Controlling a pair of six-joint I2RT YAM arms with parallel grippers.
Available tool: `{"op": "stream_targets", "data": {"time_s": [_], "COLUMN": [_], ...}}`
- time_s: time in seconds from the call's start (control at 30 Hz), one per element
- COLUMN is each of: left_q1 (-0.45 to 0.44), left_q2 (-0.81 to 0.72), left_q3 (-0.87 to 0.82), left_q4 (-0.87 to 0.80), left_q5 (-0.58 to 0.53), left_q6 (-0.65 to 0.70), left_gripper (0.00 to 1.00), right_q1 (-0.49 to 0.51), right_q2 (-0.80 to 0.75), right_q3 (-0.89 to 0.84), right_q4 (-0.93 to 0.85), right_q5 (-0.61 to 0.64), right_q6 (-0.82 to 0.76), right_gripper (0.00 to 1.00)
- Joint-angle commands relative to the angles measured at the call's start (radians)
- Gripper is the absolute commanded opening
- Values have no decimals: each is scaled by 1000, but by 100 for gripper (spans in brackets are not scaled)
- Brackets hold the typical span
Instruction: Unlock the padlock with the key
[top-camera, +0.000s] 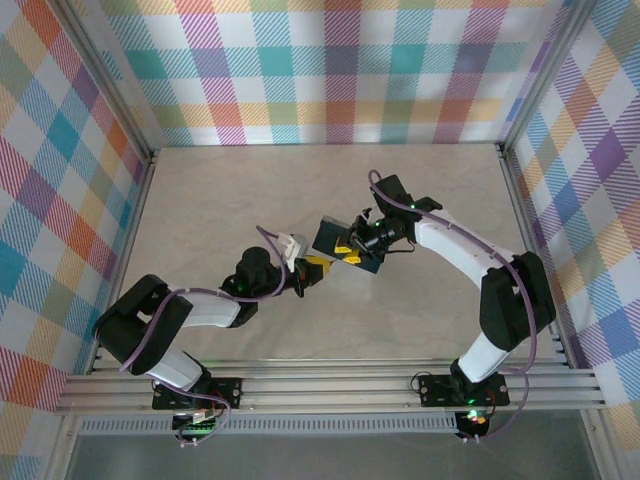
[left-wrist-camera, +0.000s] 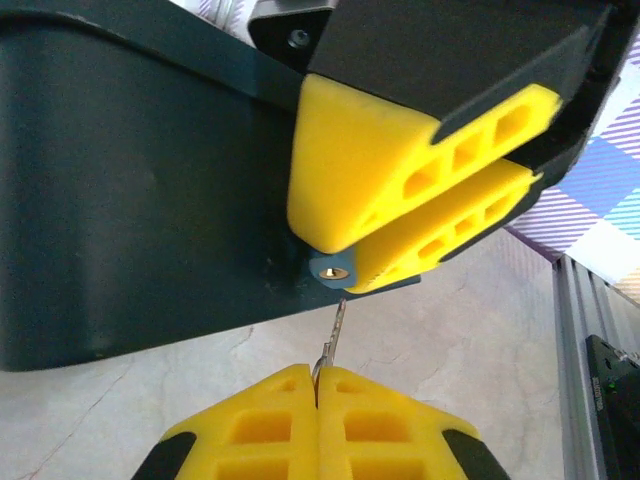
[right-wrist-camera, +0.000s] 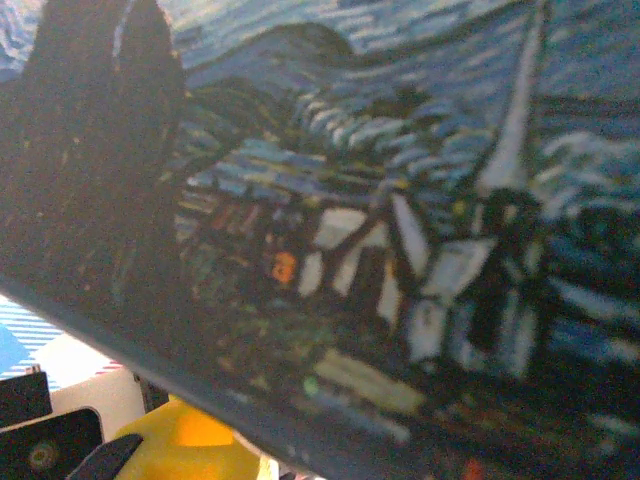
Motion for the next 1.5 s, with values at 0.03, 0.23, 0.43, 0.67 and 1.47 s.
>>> {"op": "stream_targets", "data": {"time_s": [0.03, 0.23, 0.43, 0.67, 1.47], "left_q1": [-24, -30, -33, -33, -33], "left_q2": [10, 7, 14, 20, 40], "left_q3": [28, 24, 28, 21, 5], "left_q4": [62, 68, 71, 71, 152], "left_q5": [-22, -88, -106, -125, -79], "left_q6": [27, 27, 22, 18, -48], "left_gripper": [0, 0, 0, 0, 0], "right_q1": [-7, -7, -8, -8, -8], "right_q2": [-47, -48, -51, -62, -74], "right_q3": [-5, -10, -21, -29, -51], "right_q4": [37, 40, 55, 61, 65], "right_q5": [-32, -40, -44, -40, -22], "right_q6": [3, 4, 10, 12, -5], "right_gripper": [0, 0, 0, 0, 0]}}
